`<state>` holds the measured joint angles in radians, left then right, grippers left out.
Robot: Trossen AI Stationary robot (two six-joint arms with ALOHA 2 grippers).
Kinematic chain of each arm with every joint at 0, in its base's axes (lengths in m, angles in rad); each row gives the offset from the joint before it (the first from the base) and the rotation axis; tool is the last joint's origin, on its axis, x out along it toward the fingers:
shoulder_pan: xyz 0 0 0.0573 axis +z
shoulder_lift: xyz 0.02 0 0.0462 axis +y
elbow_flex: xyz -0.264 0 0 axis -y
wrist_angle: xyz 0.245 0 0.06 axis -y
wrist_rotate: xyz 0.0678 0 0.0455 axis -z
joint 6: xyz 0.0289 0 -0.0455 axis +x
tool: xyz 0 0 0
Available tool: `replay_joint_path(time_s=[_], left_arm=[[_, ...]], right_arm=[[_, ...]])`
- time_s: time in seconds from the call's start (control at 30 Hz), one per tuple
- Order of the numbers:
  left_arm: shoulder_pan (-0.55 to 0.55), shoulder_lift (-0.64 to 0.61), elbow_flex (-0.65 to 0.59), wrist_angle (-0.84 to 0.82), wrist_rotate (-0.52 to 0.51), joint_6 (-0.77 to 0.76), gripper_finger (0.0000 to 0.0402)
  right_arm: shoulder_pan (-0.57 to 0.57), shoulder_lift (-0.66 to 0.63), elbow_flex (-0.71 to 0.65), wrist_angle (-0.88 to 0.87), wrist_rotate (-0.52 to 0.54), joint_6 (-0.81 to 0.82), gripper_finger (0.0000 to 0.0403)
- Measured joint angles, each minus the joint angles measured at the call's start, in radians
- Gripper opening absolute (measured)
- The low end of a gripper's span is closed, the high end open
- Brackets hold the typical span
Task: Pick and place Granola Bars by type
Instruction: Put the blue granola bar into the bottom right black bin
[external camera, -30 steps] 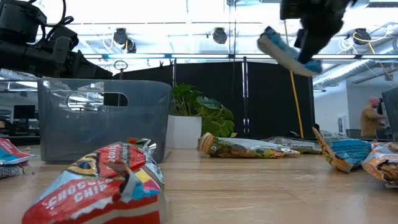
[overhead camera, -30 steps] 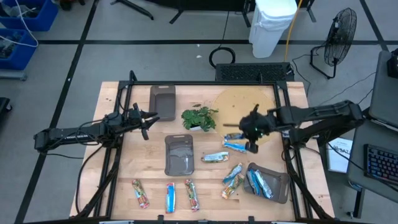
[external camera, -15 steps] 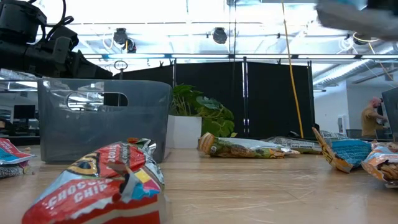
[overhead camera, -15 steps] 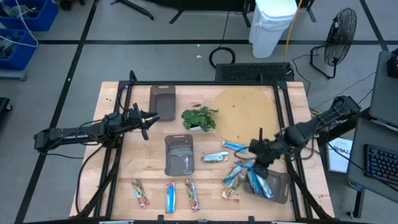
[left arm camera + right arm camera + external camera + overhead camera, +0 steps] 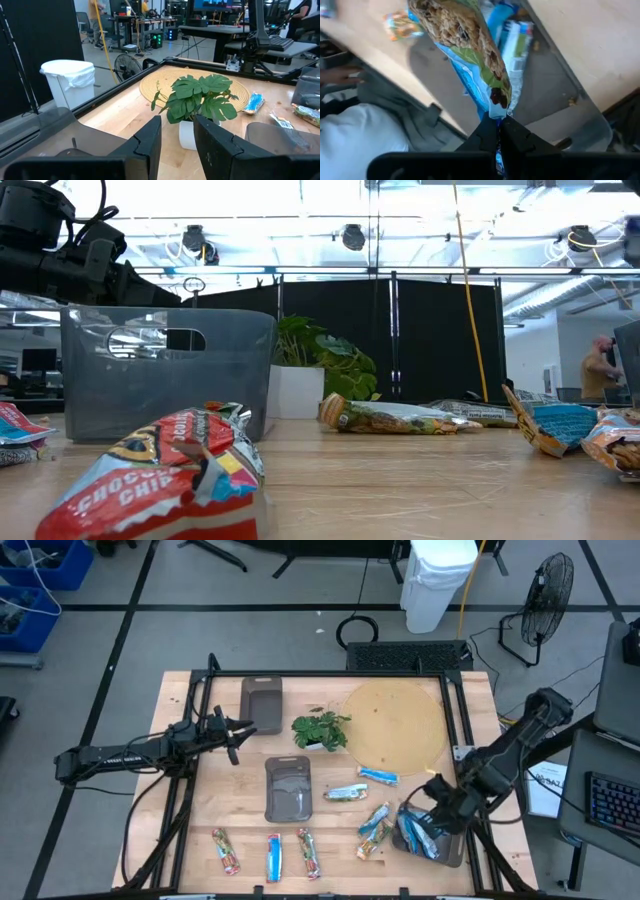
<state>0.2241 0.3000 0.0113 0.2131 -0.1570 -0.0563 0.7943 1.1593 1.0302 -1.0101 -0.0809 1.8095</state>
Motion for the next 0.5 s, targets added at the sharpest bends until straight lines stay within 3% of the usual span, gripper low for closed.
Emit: replay_joint_path(time_s=[0.17,0.5], left_arm=[[0.000,0.000,0.000,0.000,0.000,0.000,0.0118],[0.000,0.000,0.000,0.000,0.000,0.000,0.0118]], right_arm=[[0.044,0.000,-0.086,0.076,-0.007,0.058,0.0000],[0.053,0.001,-0.285,0.320,-0.121,0.102,0.0000]])
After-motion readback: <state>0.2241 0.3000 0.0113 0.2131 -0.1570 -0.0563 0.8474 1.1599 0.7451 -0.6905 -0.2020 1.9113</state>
